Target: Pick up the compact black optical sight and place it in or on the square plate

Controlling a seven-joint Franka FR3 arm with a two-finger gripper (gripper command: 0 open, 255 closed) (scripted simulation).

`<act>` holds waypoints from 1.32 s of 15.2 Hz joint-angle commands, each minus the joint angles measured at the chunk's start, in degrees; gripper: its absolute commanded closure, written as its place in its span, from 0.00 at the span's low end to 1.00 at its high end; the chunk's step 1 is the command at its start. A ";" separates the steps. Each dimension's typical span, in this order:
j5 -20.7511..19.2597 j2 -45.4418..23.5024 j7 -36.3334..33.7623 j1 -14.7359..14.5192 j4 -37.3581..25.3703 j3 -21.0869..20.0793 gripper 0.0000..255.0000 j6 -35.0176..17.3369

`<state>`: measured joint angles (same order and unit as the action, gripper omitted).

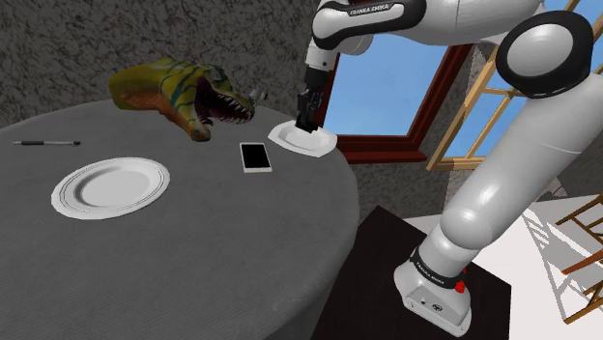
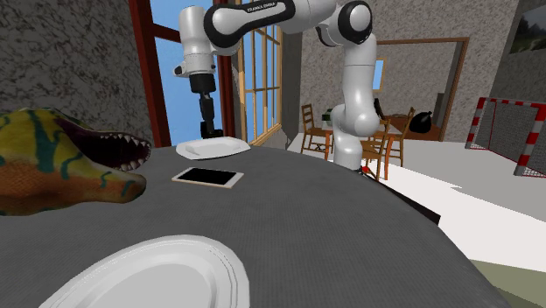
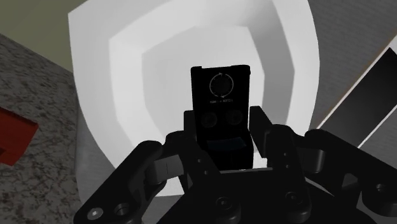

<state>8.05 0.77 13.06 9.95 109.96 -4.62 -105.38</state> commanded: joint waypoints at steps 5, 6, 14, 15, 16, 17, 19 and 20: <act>0.14 -0.87 0.53 -0.06 3.73 -0.07 1.00 -4.60; 0.17 -1.08 0.62 -0.08 4.32 -0.08 1.00 -5.40; 0.17 -1.08 0.62 -0.08 4.32 -0.08 1.00 -5.40; 0.17 -1.08 0.62 -0.08 4.32 -0.08 0.00 -5.40; 0.17 -1.08 0.62 -0.08 4.32 -0.08 0.00 -5.40; 0.17 -1.08 0.62 -0.08 4.32 -0.08 0.00 -5.40; 0.17 -1.08 0.62 -0.08 4.32 -0.08 0.00 -5.40; 0.17 -1.08 0.62 -0.08 4.32 -0.08 0.00 -5.40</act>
<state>8.22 -0.31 13.68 9.87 114.28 -4.70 -110.78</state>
